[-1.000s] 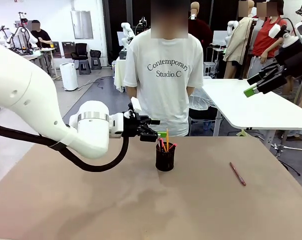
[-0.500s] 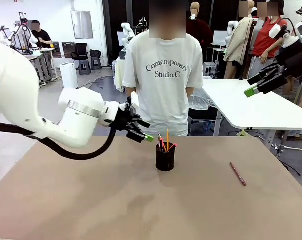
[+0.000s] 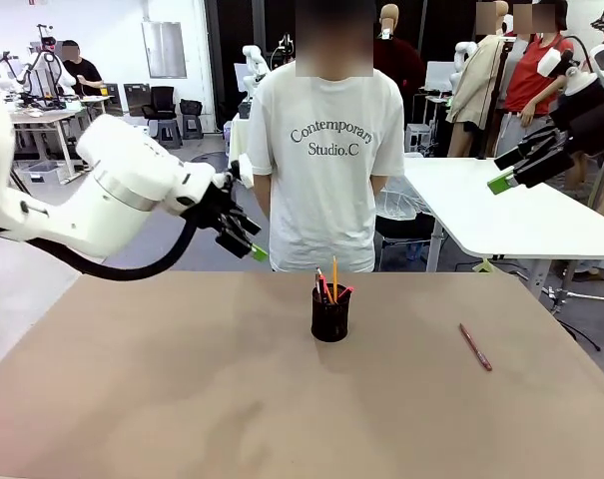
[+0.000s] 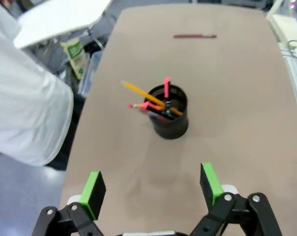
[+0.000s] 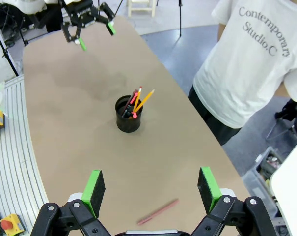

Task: Place the pens into the pen holder.
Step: Pick up a writing instrument from the table and place it into the Pen holder.

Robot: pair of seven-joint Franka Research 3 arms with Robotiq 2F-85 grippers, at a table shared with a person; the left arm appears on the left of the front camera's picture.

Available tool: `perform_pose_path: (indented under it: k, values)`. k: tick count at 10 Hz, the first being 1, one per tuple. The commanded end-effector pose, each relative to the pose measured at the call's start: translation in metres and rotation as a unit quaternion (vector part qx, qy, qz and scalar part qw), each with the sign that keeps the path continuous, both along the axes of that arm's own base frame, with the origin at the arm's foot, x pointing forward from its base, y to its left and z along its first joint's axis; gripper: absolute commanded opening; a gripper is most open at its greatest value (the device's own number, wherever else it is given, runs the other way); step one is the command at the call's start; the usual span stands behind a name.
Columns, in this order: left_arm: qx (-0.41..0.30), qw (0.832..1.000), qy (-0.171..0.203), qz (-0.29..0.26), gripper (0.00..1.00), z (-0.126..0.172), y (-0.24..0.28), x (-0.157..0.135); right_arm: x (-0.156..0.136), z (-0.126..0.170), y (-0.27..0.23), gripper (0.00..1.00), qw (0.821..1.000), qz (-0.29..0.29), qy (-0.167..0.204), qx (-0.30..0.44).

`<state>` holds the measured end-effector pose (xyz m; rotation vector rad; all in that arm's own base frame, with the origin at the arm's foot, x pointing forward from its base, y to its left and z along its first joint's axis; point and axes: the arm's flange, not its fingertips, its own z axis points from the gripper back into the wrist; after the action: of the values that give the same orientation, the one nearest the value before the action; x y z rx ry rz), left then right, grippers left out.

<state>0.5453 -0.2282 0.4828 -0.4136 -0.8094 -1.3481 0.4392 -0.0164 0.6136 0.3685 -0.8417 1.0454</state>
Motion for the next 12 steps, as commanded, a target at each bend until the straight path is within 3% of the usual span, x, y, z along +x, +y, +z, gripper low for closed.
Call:
perform_pose_path:
  k: [1, 3, 6, 9, 12]
  values:
    - [0.009, 1.000, 0.005, 0.030, 1.00, 0.025, 0.009, -0.010, 0.001, 0.001, 0.000, 1.00, 1.000, 0.005, -0.006, 0.005]
    - [0.002, 0.998, 0.033, 0.053, 1.00, 0.071, 0.051, -0.018, 0.001, 0.001, 0.000, 1.00, 1.000, 0.005, -0.006, 0.005]
    - [-0.040, 0.992, 0.042, 0.115, 1.00, 0.112, 0.114, -0.035, 0.001, 0.001, 0.000, 1.00, 1.000, 0.005, -0.006, 0.005]
    - [-0.088, 0.985, 0.068, 0.130, 1.00, 0.124, 0.156, -0.045, 0.001, 0.001, 0.000, 1.00, 1.000, 0.005, -0.006, 0.005]
    - [-0.060, 0.989, 0.075, 0.115, 1.00, 0.118, 0.171, -0.046, 0.001, 0.001, 0.000, 1.00, 1.000, 0.005, -0.006, 0.005]
